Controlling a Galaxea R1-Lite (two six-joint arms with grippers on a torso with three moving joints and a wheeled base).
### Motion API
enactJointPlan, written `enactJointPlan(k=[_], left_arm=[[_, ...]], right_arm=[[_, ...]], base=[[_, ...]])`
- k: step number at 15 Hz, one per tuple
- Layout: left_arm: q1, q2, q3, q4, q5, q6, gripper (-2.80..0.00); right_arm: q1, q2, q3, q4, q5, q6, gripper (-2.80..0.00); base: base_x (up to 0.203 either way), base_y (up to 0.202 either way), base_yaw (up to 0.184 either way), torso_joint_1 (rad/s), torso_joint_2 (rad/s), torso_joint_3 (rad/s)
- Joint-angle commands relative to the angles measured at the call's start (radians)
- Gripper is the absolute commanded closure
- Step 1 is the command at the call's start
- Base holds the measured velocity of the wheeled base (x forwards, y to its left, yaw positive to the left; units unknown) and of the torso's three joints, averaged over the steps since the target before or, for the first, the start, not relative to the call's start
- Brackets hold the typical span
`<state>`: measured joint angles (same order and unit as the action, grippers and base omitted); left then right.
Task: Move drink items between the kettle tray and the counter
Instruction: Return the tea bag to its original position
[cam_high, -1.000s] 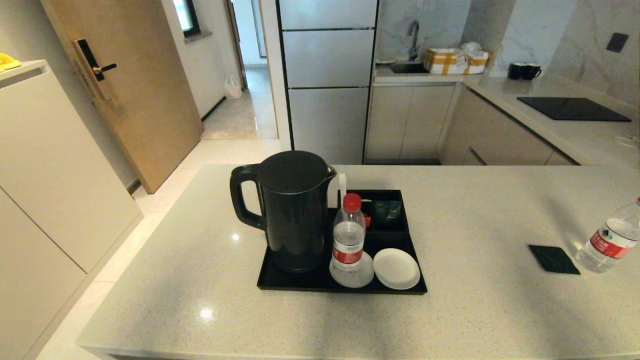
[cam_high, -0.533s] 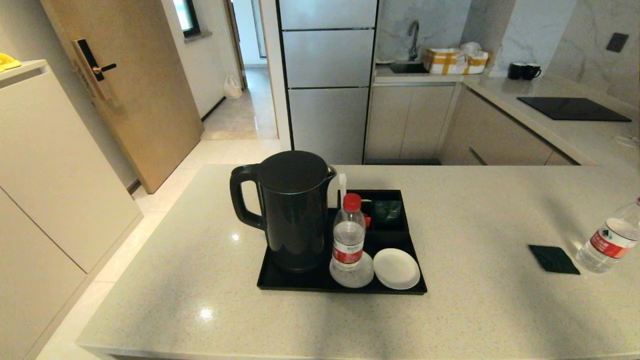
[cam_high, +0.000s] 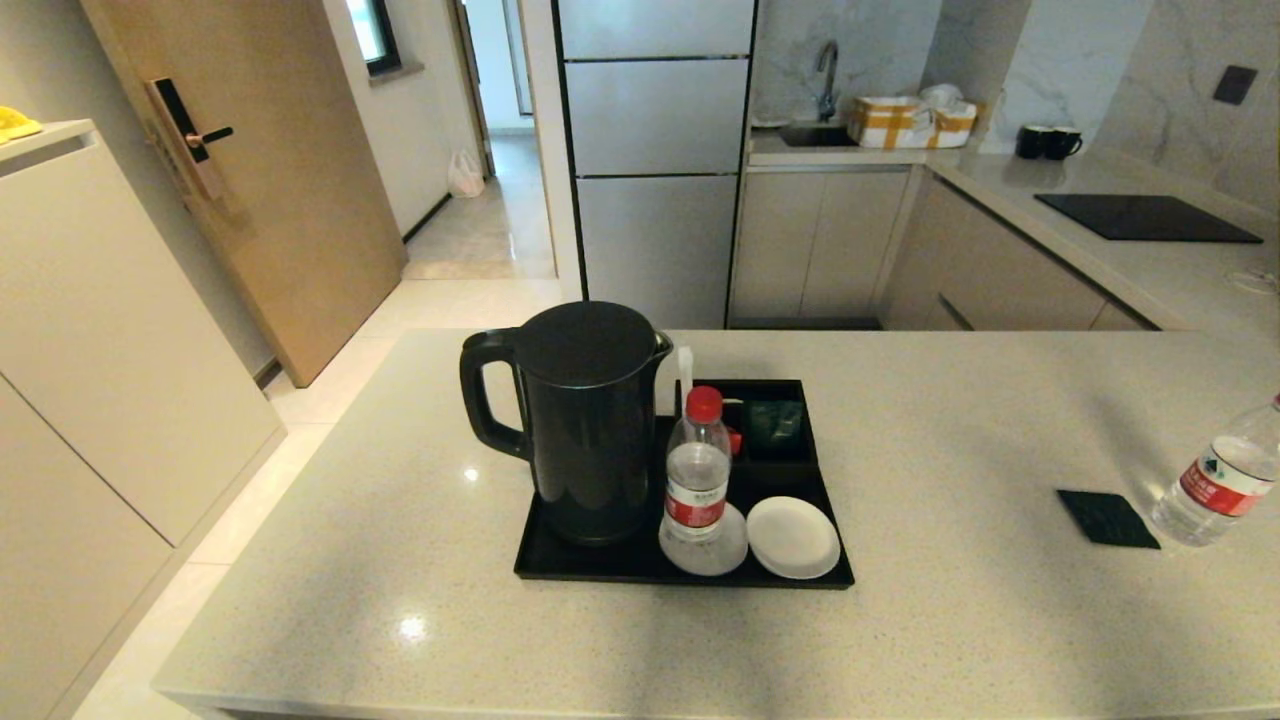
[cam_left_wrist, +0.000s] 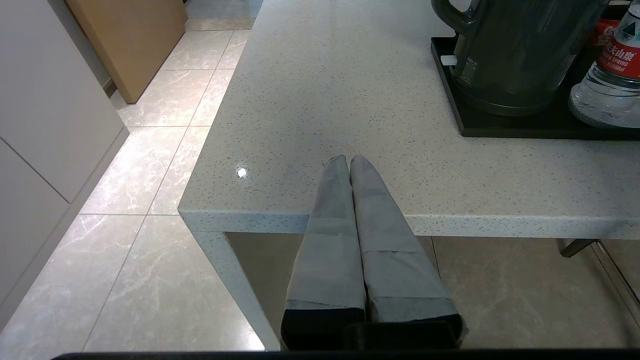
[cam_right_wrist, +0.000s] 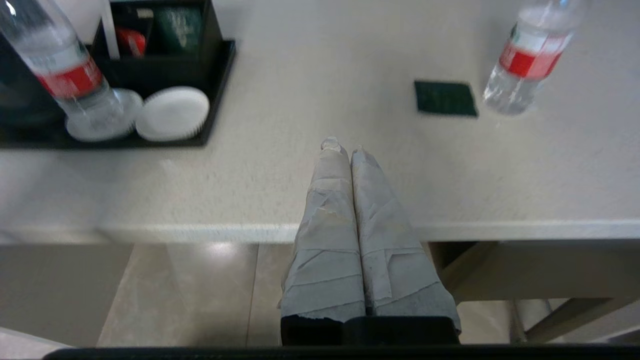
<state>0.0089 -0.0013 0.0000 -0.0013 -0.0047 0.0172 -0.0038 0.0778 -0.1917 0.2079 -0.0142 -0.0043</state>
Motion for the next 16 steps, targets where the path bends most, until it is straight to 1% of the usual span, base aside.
enactJointPlan(k=[1,3,7,9,13,16], left_arm=[[0.001,0.001,0.002,0.000,0.000,0.000,0.00],[0.002,0.001,0.002,0.000,0.000,0.000,0.00],[0.000,0.001,0.002,0.000,0.000,0.000,0.00],[0.000,0.001,0.002,0.000,0.000,0.000,0.00],[0.000,0.001,0.002,0.000,0.000,0.000,0.00],[0.000,0.001,0.002,0.000,0.000,0.000,0.00]], right_arm=[[-0.010,0.156,-0.095,0.020,-0.013,0.001,0.00],[-0.030,0.360,-0.160,0.049,-0.072,0.012,0.00],[-0.049,0.832,-0.276,-0.025,-0.171,0.135,0.00],[-0.054,1.007,-0.324,-0.076,-0.211,0.185,0.00],[-0.089,1.283,-0.345,-0.232,-0.237,0.270,0.00],[-0.126,1.466,-0.324,-0.427,-0.238,0.301,0.00]], base=[[0.000,0.000,0.000,0.000,0.00,0.000],[0.000,0.000,0.000,0.000,0.00,0.000],[0.000,0.000,0.000,0.000,0.00,0.000],[0.000,0.000,0.000,0.000,0.00,0.000],[0.000,0.000,0.000,0.000,0.00,0.000],[0.000,0.000,0.000,0.000,0.00,0.000]])
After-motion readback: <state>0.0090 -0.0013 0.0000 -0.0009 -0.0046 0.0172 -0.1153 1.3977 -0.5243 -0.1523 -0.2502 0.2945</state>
